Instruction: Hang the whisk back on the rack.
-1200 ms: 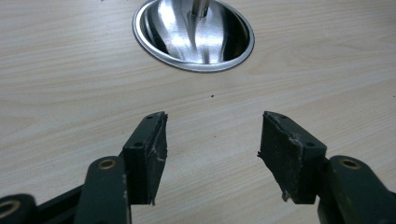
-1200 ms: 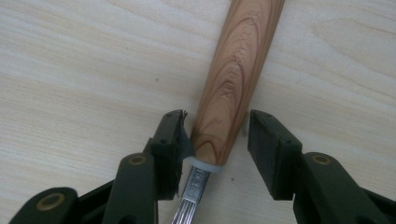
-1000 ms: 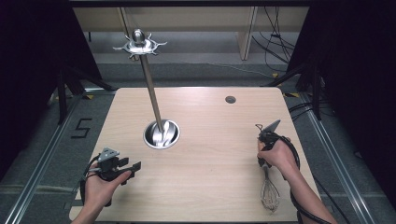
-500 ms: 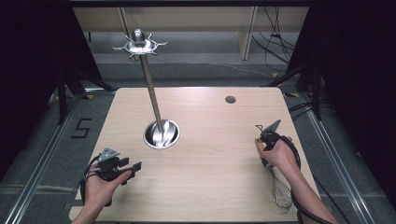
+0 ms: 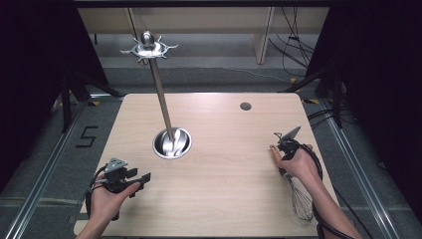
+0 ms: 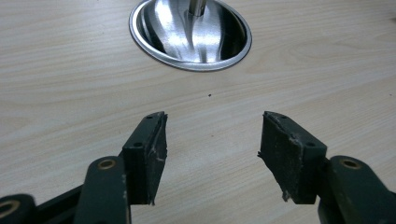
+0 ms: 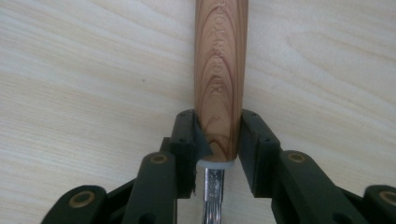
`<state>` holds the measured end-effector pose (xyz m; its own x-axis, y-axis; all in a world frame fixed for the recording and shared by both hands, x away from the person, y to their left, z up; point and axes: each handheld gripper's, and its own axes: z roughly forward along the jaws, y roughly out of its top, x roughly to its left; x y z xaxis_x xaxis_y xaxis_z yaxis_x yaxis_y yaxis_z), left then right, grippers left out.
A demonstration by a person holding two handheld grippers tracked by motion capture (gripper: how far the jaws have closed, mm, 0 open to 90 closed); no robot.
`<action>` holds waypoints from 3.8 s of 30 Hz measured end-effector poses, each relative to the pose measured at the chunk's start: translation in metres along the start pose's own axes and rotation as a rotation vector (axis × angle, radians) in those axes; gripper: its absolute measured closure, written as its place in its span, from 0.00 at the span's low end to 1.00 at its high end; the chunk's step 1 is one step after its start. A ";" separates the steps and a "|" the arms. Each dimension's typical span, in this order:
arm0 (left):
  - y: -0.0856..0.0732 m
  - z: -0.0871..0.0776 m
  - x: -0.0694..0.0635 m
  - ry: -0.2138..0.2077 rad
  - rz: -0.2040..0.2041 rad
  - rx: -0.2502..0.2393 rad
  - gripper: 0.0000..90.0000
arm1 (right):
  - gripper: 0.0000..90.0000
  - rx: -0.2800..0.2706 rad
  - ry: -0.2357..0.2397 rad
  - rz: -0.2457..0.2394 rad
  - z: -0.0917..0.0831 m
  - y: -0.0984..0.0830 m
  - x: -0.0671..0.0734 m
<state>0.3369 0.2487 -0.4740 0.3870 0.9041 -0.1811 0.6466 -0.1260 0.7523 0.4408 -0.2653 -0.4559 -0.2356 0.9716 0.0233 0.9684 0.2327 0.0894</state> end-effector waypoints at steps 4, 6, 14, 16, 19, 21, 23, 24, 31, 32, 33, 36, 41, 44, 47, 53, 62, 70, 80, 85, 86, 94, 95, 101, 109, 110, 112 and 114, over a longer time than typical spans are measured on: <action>0.000 0.000 0.000 0.000 0.000 -0.001 0.45 | 0.77 -0.059 0.009 -0.047 -0.009 -0.004 -0.002; 0.000 0.000 0.000 -0.004 -0.002 -0.004 0.45 | 0.77 -0.090 -0.002 -0.036 -0.014 -0.006 0.001; 0.000 0.001 -0.001 -0.001 -0.019 -0.021 0.45 | 0.78 -0.251 0.029 -0.108 -0.028 -0.013 0.003; 0.000 0.001 -0.001 -0.004 -0.015 -0.019 0.45 | 0.78 -0.276 0.036 -0.108 -0.032 -0.015 0.005; 0.000 0.000 -0.001 -0.003 -0.012 -0.019 0.44 | 0.78 -0.356 0.056 -0.136 -0.037 -0.019 0.006; 0.000 0.000 -0.001 -0.008 -0.011 -0.018 0.44 | 0.77 -0.405 0.055 -0.169 -0.040 -0.021 0.005; 0.000 -0.001 0.000 -0.008 0.001 -0.008 0.44 | 0.78 -0.465 0.048 -0.201 -0.042 -0.023 0.004; 0.000 0.000 0.000 -0.008 -0.004 -0.013 0.44 | 0.78 -0.484 0.059 -0.211 -0.044 -0.025 0.004; 0.000 -0.001 0.000 -0.008 0.005 -0.005 0.44 | 0.78 -0.607 0.072 -0.249 -0.051 -0.036 0.003; 0.000 0.000 0.000 -0.007 -0.005 -0.014 0.44 | 0.78 -0.623 0.077 -0.258 -0.051 -0.037 0.003; 0.000 0.000 0.000 -0.008 0.000 -0.010 0.44 | 0.78 -0.639 0.079 -0.269 -0.052 -0.039 0.002; 0.000 0.000 0.000 -0.007 -0.002 -0.012 0.44 | 0.78 -0.690 0.081 -0.289 -0.053 -0.043 0.002; 0.000 0.000 0.000 -0.007 0.001 -0.011 0.44 | 0.78 -0.814 0.094 -0.262 -0.056 -0.050 0.004; 0.000 -0.001 0.000 -0.006 0.003 -0.013 0.44 | 0.78 -0.865 0.073 -0.282 -0.057 -0.051 0.001; 0.000 -0.001 0.001 -0.008 0.005 -0.008 0.44 | 0.78 -0.909 0.080 -0.251 -0.059 -0.055 0.003; 0.000 -0.001 0.000 -0.008 0.001 -0.015 0.44 | 0.78 -1.018 0.057 -0.270 -0.066 -0.058 0.001; 0.000 0.000 0.000 -0.009 -0.003 -0.020 0.44 | 0.78 -1.069 0.043 -0.306 -0.073 -0.056 0.004; -0.001 0.001 -0.001 -0.010 -0.019 -0.034 0.44 | 0.78 -1.094 0.059 -0.325 -0.078 -0.056 0.015; -0.001 0.001 -0.001 -0.009 -0.017 -0.042 0.44 | 0.78 -1.116 0.106 -0.358 -0.084 -0.056 0.037; -0.001 0.002 0.000 -0.011 -0.017 -0.040 0.44 | 0.78 -1.106 0.129 -0.381 -0.087 -0.055 0.045; -0.001 0.002 -0.001 -0.011 -0.020 -0.044 0.44 | 0.78 -1.104 0.155 -0.371 -0.087 -0.056 0.049; -0.001 0.001 0.000 -0.008 -0.015 -0.040 0.44 | 0.78 -1.093 0.191 -0.413 -0.089 -0.053 0.068; -0.001 0.001 0.000 -0.009 -0.015 -0.043 0.44 | 0.78 -1.111 0.181 -0.439 -0.089 -0.051 0.069; -0.001 0.001 -0.001 -0.013 -0.016 -0.048 0.44 | 0.78 -1.106 0.213 -0.456 -0.091 -0.048 0.085; 0.000 0.002 -0.001 -0.018 -0.025 -0.060 0.44 | 0.78 -1.105 0.234 -0.507 -0.089 -0.044 0.099; 0.000 0.002 -0.001 -0.017 -0.022 -0.057 0.44 | 0.78 -1.113 0.242 -0.514 -0.088 -0.042 0.102; 0.000 0.002 -0.002 -0.013 -0.025 -0.060 0.44 | 0.78 -1.103 0.241 -0.517 -0.089 -0.043 0.104; 0.001 0.000 -0.003 -0.014 -0.024 -0.071 0.44 | 0.78 -1.125 0.246 -0.535 -0.088 -0.040 0.106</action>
<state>0.3366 0.2461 -0.4733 0.3812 0.9007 -0.2082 0.6079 -0.0746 0.7905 0.3695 -0.1751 -0.3694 -0.7002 0.7063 -0.1043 0.1731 0.3096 0.9350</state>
